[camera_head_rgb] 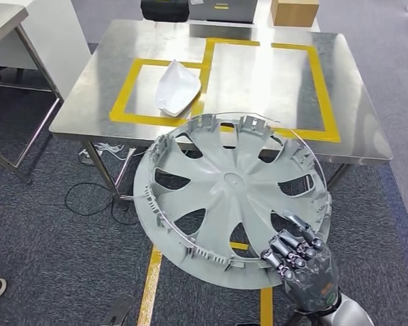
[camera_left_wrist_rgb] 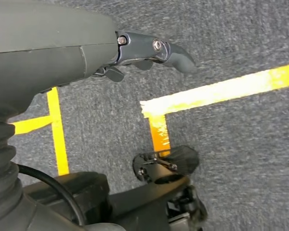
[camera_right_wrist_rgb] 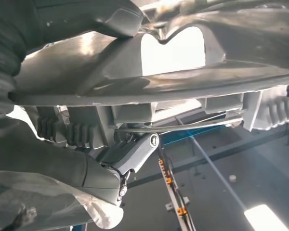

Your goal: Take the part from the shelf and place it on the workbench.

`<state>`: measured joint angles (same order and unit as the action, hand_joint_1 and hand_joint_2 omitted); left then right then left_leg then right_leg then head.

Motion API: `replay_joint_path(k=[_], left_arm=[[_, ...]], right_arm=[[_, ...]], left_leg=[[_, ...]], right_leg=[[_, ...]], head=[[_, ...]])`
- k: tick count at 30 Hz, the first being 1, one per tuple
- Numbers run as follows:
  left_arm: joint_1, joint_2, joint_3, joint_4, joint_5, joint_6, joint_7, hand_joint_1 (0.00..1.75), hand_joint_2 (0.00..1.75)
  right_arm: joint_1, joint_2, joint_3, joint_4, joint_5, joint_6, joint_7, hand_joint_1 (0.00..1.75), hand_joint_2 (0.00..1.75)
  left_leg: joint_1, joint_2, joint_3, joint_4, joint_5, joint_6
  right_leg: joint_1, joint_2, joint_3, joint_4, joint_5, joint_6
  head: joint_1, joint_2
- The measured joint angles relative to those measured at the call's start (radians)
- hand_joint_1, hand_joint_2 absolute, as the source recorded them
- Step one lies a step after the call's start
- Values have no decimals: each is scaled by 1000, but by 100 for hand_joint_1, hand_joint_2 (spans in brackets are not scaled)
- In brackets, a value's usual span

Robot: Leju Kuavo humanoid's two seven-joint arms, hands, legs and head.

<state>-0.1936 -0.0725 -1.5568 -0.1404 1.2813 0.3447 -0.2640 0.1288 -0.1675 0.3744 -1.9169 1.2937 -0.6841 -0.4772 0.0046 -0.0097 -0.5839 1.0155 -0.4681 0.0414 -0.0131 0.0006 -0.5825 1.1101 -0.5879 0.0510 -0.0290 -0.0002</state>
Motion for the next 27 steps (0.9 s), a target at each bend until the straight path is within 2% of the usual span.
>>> replay_joint_path(k=[2, 3, 4, 5, 6, 7, 8, 9, 12, 14, 15, 17, 18, 19, 20, 21, 22, 23, 24, 27], left_arm=[[0, -1, 0, 0, -1, -1, 0, 0, 175], [2, -1, 0, 0, -1, -2, 0, 0, 175], [3, -1, 0, 0, -2, -4, 0, 0, 175], [4, -1, 0, 0, -5, -8, 0, 0, 175], [6, -2, 0, 0, -7, -10, 0, 0, 175], [7, -2, 0, 0, -10, -12, 0, 0, 175], [7, -3, 0, 0, -11, -13, 0, 0, 175], [8, -4, 0, 0, -12, -14, 0, 0, 175], [8, -5, 0, 0, -15, -15, 0, 0, 175], [6, -5, 0, 0, -21, -15, 0, 0, 175], [5, -5, 0, 0, -25, -15, 0, 0, 175], [6, -5, 0, 0, -30, -15, 1, 0, 175], [8, -5, 0, 0, -32, -15, 1, 0, 175], [9, -5, 0, 0, -35, -15, 2, 0, 175], [10, -5, 0, 0, -38, -15, 2, 0, 175], [10, -5, 0, 0, -41, -15, 3, 0, 175], [10, -4, 0, 0, -45, -15, 5, 0, 175], [9, -4, 0, 0, -48, -15, 6, 0, 175], [8, -4, 0, 0, -50, -15, 7, 0, 175], [7, -5, 0, 0, -57, -15, 8, 0, 175]], right_arm=[[1, 0, 0, 0, 0, 0, 0, 175, 175], [2, 0, 0, 1, 2, 0, 0, 175, 175], [4, 0, 0, 1, 4, 0, 1, 175, 175], [7, 0, 0, 2, 7, 0, 2, 175, 175], [9, 0, 0, 2, 11, 0, 4, 175, 175], [11, 0, 0, 2, 15, 0, 7, 175, 175], [11, 0, 0, 2, 18, 0, 10, 175, 175], [12, 0, 0, 1, 19, 0, 13, 175, 175], [14, 0, 1, -1, 22, 0, 17, 175, 175], [15, 0, 1, -1, 25, 0, 22, 175, 175], [16, 0, 1, -2, 27, 0, 25, 175, 175], [16, 0, 1, -3, 31, 0, 32, 175, 175], [17, 0, 1, -3, 33, 0, 34, 175, 175], [20, 0, 1, -3, 35, 0, 37, 175, 175], [23, 0, 1, -3, 35, 0, 39, 175, 175], [26, 0, 1, -4, 35, 0, 40, 175, 175], [28, 0, 1, -4, 35, 0, 41, 175, 175], [29, 0, 1, -5, 34, 0, 41, 175, 175], [29, 0, 1, -6, 33, 0, 41, 175, 175], [24, -1, 1, -6, 28, -1, 42, 175, 175]], left_leg=[[-1, 0, 5, 1, -8, 5], [-2, 0, 10, 1, -13, 6], [-2, -1, 17, 1, -19, 6], [-2, -2, 27, 1, -26, 5], [-2, -3, 37, 1, -35, 3], [-4, -5, 46, 1, -43, -1], [-5, -5, 51, 2, -50, -5], [-6, -5, 53, 2, -55, -10], [-7, -3, 60, 0, -65, -25], [-7, -1, 47, 44, -91, -37], [-4, 0, 21, 98, -114, -43], [-1, 1, -58, 236, -160, -50], [0, 1, -90, 281, -164, -51], [0, 1, -107, 292, -147, -51], [0, 1, -105, 263, -109, -49], [-1, 1, -87, 202, -57, -45], [-2, 1, -65, 139, -18, -39], [-5, 1, -42, 82, 6, -34], [-8, 2, -27, 46, 11, -28], [-10, 0, -6, 9, -9, -11]], right_leg=[[0, 0, -88, 134, -41, 4], [0, 0, -120, 170, -38, 5], [0, 0, -132, 167, -14, 5], [0, 0, -123, 124, 29, 3], [0, -1, -99, 54, 77, 1], [1, -1, -71, -9, 110, -3], [3, -1, -47, -58, 128, -8], [5, 0, -33, -84, 130, -13], [4, 4, -21, -94, 116, -30], [-1, 2, -4, -102, 108, -43], [-3, 0, 4, -105, 103, -48], [-3, -1, 18, -106, 91, -52], [-3, 0, 26, -106, 84, -52], [-3, 1, 35, -105, 77, -51], [-3, 2, 47, -105, 69, -49], [-2, 3, 60, -106, 60, -47], [-2, 4, 69, -107, 51, -43], [-2, 5, 76, -107, 42, -37], [-1, 5, 79, -109, 36, -31], [-2, 5, 87, -109, 39, -8]], head=[[3, 0], [2, 0], [2, 0], [3, 0], [3, 0], [3, 0], [3, 0], [2, 0], [0, 0], [-4, 0], [-6, 0], [-8, 0], [-9, 0], [-9, 0], [-9, 0], [-9, 0], [-8, 0], [-8, 0], [-7, 0], [-5, 0]])
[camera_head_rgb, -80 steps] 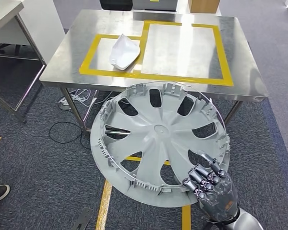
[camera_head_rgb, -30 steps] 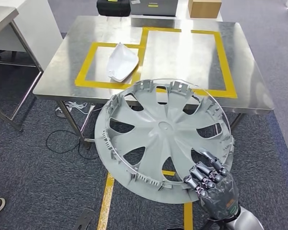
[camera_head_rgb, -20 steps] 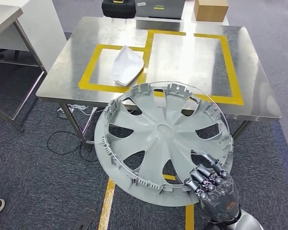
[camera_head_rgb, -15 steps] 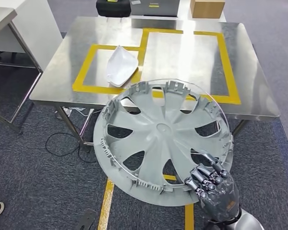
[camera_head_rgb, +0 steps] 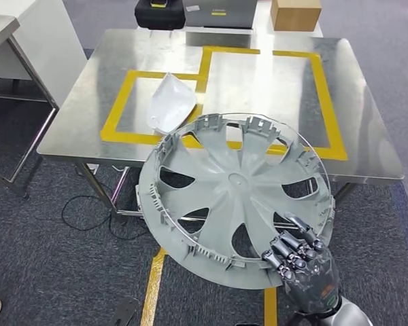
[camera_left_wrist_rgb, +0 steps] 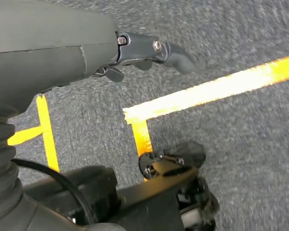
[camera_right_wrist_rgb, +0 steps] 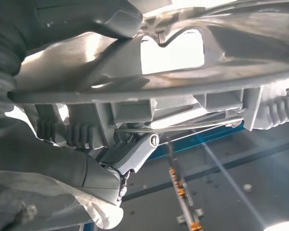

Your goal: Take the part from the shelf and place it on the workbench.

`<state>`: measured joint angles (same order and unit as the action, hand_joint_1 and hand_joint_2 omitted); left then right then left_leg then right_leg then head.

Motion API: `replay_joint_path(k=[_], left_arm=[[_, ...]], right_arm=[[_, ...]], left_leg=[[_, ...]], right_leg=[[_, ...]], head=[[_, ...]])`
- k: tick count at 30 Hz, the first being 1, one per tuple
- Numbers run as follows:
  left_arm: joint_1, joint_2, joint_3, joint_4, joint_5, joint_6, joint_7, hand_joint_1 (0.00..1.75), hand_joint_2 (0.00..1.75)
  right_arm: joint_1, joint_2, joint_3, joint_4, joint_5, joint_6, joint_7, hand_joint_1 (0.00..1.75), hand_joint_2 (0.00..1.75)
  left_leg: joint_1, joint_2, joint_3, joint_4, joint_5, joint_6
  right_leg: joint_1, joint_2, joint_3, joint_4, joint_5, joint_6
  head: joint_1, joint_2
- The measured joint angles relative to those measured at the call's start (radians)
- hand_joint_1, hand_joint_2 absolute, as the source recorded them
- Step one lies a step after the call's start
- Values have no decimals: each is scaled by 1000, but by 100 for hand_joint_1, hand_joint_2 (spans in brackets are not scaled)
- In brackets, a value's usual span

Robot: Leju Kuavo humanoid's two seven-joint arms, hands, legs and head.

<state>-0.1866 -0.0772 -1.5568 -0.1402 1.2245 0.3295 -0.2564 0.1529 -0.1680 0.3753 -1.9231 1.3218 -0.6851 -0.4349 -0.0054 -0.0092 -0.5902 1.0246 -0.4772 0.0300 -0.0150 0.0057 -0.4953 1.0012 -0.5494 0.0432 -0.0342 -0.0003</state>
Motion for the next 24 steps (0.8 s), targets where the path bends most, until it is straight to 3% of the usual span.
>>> replay_joint_path(k=[2, 4, 6, 7, 8, 10, 12, 15, 17, 20, 21, 22, 23, 24], left_arm=[[-2, 0, 0, 0, -7, 0, 0, 0, 175], [-8, -1, 0, 0, -13, -1, 0, 0, 175], [-10, -1, 0, 0, -20, -3, 0, 0, 175], [-10, -1, 0, 0, -23, -4, 0, 0, 175], [-10, -1, 0, 0, -25, -4, 0, 0, 175], [-11, -1, 0, 0, -27, -5, 0, 0, 175], [-13, -1, 0, 0, -27, -5, 1, 0, 175], [-16, -2, 0, 0, -27, -6, 3, 0, 175], [-18, -2, 0, 0, -28, -7, 3, 0, 175], [-21, -1, 0, 0, -45, -10, 8, 0, 175], [-21, 0, 0, 0, -57, -13, 12, 0, 175], [-22, 1, 0, 0, -71, -17, 17, 0, 175], [-24, 2, 0, 0, -86, -22, 22, 0, 175], [-28, 3, 0, 0, -101, -26, 26, 0, 175]], right_arm=[[-9, -1, 1, 2, -2, 0, 5, 175, 175], [-29, -3, 3, 7, -10, 0, 15, 175, 175], [-53, -6, 5, 16, -29, 0, 27, 175, 175], [-65, -8, 6, 22, -39, 0, 33, 175, 175], [-75, -10, 8, 28, -46, 0, 36, 175, 175], [-89, -12, 12, 40, -52, 0, 38, 175, 175], [-101, -15, 16, 49, -54, 0, 40, 175, 175], [-114, -17, 19, 55, -56, 0, 42, 175, 175], [-117, -18, 22, 58, -57, 0, 43, 175, 175], [-134, -19, 28, 63, -59, 0, 55, 175, 175], [-151, -19, 32, 71, -60, 0, 65, 175, 175], [-175, -20, 36, 84, -63, 0, 80, 175, 175], [-207, -21, 42, 103, -67, 0, 96, 175, 175], [-244, -23, 50, 127, -72, 0, 114, 175, 175]], left_leg=[[5, -2, 21, -12, -3, 11], [6, -2, 33, -16, -11, 19], [5, -2, 40, -15, -22, 21], [4, -2, 48, -15, -29, 21], [4, -3, 59, -15, -37, 20], [4, -5, 85, -16, -56, 17], [3, -6, 102, -17, -73, 8], [2, -3, 112, -14, -80, -10], [2, -1, 97, 31, -79, -19], [7, 0, -8, 203, -134, -34], [9, 0, -47, 249, -155, -38], [11, 0, -73, 267, -159, -41], [12, 0, -85, 252, -138, -42], [12, 0, -81, 205, -94, -42]], right_leg=[[0, -1, -13, 35, -12, 10], [0, -2, -80, 146, -52, 15], [-1, -3, -169, 262, -86, 17], [0, -3, -195, 278, -78, 17], [0, -3, -201, 254, -48, 17], [1, -4, -170, 133, 49, 12], [8, -6, -142, 42, 90, 0], [12, -5, -125, 18, 86, -23], [7, -6, -105, 8, 85, -36], [4, -7, -82, 1, 70, -47], [4, -5, -77, 2, 64, -47], [4, -2, -71, 2, 59, -47], [4, 1, -64, 2, 54, -46], [4, 4, -55, 3, 48, -45]], head=[[5, 0], [12, 0], [14, 0], [14, 0], [14, 0], [14, 0], [14, 0], [13, 0], [11, 0], [8, 0], [9, 0], [8, 0], [8, 0], [8, 0]])
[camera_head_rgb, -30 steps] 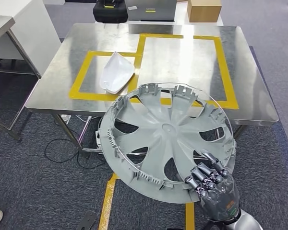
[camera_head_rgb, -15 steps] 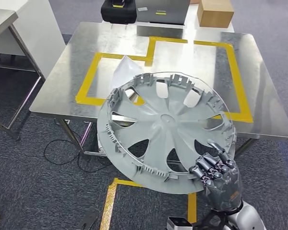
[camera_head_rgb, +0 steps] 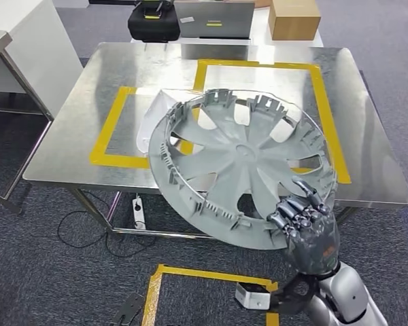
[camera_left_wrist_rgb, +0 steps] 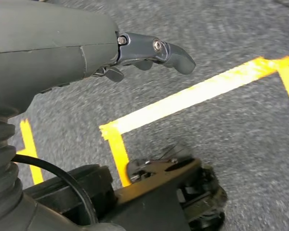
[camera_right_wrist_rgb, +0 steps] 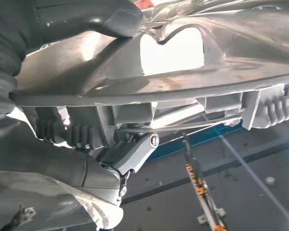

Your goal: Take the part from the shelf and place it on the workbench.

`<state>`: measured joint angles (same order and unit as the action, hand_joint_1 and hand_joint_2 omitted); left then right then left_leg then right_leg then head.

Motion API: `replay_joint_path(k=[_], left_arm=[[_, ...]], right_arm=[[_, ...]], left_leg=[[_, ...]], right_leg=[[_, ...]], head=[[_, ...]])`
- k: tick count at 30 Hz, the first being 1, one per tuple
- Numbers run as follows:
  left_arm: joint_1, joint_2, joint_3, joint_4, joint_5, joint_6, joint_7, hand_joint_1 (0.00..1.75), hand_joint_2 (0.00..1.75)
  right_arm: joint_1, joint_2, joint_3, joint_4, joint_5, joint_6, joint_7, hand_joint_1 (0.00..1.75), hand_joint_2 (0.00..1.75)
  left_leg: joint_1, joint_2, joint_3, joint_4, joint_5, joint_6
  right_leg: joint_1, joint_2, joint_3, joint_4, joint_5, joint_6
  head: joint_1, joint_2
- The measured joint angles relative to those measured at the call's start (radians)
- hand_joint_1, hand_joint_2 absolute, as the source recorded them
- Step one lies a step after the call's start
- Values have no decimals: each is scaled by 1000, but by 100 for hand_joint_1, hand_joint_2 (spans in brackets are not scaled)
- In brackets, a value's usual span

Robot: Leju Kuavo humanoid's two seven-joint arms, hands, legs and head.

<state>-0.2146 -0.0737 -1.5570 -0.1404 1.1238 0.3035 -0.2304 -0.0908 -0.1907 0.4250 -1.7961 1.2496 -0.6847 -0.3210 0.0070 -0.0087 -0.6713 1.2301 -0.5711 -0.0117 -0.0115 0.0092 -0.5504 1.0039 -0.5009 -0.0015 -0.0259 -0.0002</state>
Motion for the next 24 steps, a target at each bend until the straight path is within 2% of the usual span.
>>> replay_joint_path(k=[1, 2, 3, 4, 6, 11, 15, 20, 24], left_arm=[[-5, 1, 0, 0, -17, -3, 3, 0, 175], [-10, 3, 0, 0, -35, -5, 5, 0, 175], [-16, 4, 0, 0, -54, -7, 5, 0, 175], [-21, 4, 0, 0, -74, -9, 5, 0, 175], [-29, 5, 0, 0, -110, -15, 3, 0, 175], [-45, 4, 0, -1, -186, -39, -1, 0, 175], [-55, 3, 0, -3, -237, -58, -11, 0, 175], [-57, 5, 0, -3, -260, -68, -16, 0, 175], [-57, 9, 0, -3, -260, -69, -28, 0, 175]], right_arm=[[-41, -1, 7, 27, -5, 0, 20, 175, 175], [-85, -1, 13, 57, -6, 1, 40, 175, 175], [-130, -2, 18, 90, 1, 2, 62, 175, 175], [-175, -2, 21, 125, 14, 3, 86, 175, 175], [-261, -2, 24, 207, 43, 4, 126, 175, 175], [-442, 0, 24, 449, 73, 4, 183, 175, 175], [-571, 6, 7, 671, 80, 1, 225, 175, 175], [-651, 14, -26, 846, 105, 1, 245, 175, 175], [-704, 19, -33, 974, 132, 24, 265, 175, 175]], left_leg=[[0, 1, 12, -65, 57, 3], [-1, 3, 22, -121, 93, 6], [-4, 5, 30, -165, 117, 11], [-7, 6, 33, -188, 129, 17], [-9, 5, 33, -200, 136, 24], [-11, -2, 31, -202, 141, 28], [-13, -4, 31, -202, 140, 35], [-14, -5, 30, -201, 141, 37], [-14, -5, 31, -201, 141, 38]], right_leg=[[0, 2, 6, 0, -6, 3], [1, 3, 12, 0, -10, 7], [1, 3, 14, 1, -14, 12], [2, 3, 12, 1, -17, 17], [3, 2, 9, 1, -19, 23], [1, -3, 15, -9, -18, 22], [1, -6, 18, -16, -16, 26], [0, -8, 18, -17, -14, 34], [0, -8, 18, -17, -14, 36]], head=[[0, 0], [1, 0], [1, 0], [1, 0], [1, 0], [2, 0], [2, 0], [2, 0], [1, 0]])
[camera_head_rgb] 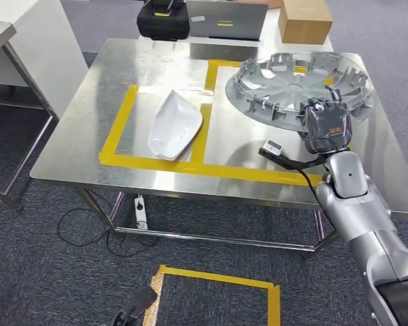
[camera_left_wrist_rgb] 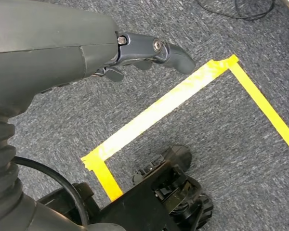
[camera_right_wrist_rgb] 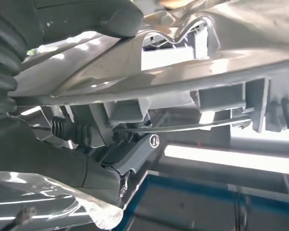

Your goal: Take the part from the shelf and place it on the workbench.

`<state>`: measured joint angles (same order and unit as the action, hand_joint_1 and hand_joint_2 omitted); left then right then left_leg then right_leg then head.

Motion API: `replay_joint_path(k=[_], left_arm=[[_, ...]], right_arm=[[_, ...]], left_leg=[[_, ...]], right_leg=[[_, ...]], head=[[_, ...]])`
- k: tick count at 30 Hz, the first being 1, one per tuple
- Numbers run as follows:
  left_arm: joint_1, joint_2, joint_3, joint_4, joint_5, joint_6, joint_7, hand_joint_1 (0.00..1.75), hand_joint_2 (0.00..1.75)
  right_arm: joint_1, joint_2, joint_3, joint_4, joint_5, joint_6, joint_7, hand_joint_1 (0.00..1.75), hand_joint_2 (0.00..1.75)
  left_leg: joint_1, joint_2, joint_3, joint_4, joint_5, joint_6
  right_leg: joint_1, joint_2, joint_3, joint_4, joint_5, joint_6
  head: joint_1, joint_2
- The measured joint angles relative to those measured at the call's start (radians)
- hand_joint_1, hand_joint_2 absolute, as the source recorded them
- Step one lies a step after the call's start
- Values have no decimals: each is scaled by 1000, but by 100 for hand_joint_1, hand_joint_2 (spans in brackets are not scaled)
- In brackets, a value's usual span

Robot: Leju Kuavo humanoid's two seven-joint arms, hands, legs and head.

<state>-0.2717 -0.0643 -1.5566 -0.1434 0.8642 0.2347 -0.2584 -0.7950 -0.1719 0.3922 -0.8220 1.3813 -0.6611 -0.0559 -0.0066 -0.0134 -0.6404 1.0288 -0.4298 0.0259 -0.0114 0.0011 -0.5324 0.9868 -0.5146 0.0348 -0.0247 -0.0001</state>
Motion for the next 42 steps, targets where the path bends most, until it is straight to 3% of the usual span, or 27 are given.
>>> replay_joint_path(k=[5, 9, 12, 16, 27, 37, 42], left_arm=[[7, 16, 1, 0, 0, 4, -6, 0, 175], [17, 23, 2, 0, -2, 26, -34, 0, 175], [17, 24, 3, 0, -6, 47, -46, 0, 175], [12, 20, 4, 0, -16, 62, -39, 0, 0], [8, 11, 4, 0, -27, 45, -14, 0, 0], [12, 15, 3, 0, -40, 32, 13, 0, 0], [12, 16, 4, 0, -39, 27, 13, 0, 0]], right_arm=[[-59, 0, 5, 155, 69, 97, 42, 175, 175], [-66, -7, 9, 218, 68, 138, 34, 0, 0], [-72, -11, 11, 235, 49, 145, 12, 0, 0], [-73, -12, 14, 246, 18, 145, -18, 0, 0], [-72, 0, 16, 246, -77, 156, -60, 0, 0], [-78, 29, 24, 193, -284, 416, -189, 0, 0], [-65, 41, 28, 108, -444, 433, -237, 0, 0]], left_leg=[[2, 0, 0, -1, 1, 0], [3, 0, 0, -1, 1, 0], [3, 0, 0, -1, 0, 0], [3, 0, 0, -2, 0, 0], [3, 0, 0, -2, 1, 0], [3, 0, 1, -2, 1, 0], [3, 0, 1, -2, 1, 0]], right_leg=[[2, 0, 0, 1, -1, 0], [2, 0, -1, 1, -1, 0], [2, 1, -2, 1, -2, 0], [3, 1, -2, 1, -2, 0], [2, 0, -1, 1, -2, 0], [3, 0, -1, 1, -2, 0], [3, 1, -1, 1, -2, 0]], head=[[0, 0], [0, 0], [0, 0], [0, 0], [0, 0], [0, 0], [0, 0]])
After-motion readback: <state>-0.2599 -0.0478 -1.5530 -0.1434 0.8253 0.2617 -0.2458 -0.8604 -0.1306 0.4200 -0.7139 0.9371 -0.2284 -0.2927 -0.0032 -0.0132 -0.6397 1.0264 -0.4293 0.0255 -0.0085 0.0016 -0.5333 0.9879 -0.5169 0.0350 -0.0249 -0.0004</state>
